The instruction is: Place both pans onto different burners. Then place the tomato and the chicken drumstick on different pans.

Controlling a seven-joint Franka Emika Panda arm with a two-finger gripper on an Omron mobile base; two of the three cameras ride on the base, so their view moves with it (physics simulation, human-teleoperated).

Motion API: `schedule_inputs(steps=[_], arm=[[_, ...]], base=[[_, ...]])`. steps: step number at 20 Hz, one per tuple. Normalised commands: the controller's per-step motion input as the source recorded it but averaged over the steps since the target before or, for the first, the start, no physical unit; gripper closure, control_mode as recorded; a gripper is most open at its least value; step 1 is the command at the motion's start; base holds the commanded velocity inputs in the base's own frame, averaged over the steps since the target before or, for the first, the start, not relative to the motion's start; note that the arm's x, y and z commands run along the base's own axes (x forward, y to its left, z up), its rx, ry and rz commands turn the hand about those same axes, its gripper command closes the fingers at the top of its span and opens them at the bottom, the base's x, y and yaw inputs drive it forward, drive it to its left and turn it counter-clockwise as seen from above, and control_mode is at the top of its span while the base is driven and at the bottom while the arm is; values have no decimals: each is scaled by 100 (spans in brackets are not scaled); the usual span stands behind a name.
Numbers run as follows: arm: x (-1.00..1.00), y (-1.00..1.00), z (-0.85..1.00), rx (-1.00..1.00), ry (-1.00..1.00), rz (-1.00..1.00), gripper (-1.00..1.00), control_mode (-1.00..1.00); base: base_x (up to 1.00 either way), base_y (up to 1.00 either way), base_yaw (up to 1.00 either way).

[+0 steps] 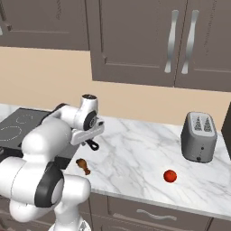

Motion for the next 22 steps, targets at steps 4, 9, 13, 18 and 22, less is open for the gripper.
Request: schedule_inputs(steps=[4,9,13,18,22], arm=[[-7,22,1,0,9,41,100,-100],[-10,21,0,0,6,40,100,-100],[-15,15,0,0,1,32,100,-100],[-3,15,0,-2,0,19,100,-100],[12,0,-1,0,0,1,100,-100]], base=[[0,0,0],[0,0,0],[0,0,0],[0,0,0],[0,0,0]])
